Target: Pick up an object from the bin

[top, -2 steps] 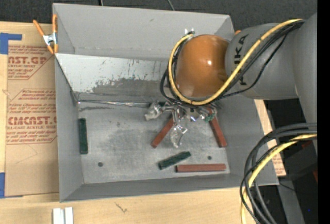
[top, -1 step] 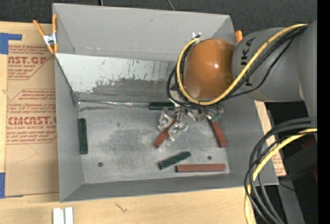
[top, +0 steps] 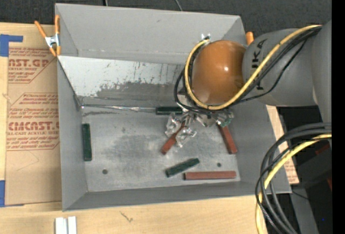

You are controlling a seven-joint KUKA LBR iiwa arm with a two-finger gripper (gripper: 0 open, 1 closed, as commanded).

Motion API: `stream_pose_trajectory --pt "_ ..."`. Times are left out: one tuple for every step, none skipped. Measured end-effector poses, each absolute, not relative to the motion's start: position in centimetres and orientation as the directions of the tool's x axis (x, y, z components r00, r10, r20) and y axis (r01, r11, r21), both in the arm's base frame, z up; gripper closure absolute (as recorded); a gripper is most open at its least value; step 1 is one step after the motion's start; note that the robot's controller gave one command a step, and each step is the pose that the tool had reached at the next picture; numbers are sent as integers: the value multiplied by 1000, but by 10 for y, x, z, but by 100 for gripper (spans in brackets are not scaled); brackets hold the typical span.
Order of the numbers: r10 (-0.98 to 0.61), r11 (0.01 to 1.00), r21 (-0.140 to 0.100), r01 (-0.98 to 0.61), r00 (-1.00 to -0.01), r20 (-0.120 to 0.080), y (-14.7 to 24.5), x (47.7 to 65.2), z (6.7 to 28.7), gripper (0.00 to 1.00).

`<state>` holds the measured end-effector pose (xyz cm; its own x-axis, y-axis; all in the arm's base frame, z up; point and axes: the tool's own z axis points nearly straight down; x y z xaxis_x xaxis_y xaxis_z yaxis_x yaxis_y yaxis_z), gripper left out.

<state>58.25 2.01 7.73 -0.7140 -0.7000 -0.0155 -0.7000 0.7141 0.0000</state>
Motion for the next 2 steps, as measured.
stream_pose_trajectory --pt "-700 714 1 -700 -714 -14 20 582 80 100" --pt "-701 713 5 -701 -713 -2 19 579 91 100"
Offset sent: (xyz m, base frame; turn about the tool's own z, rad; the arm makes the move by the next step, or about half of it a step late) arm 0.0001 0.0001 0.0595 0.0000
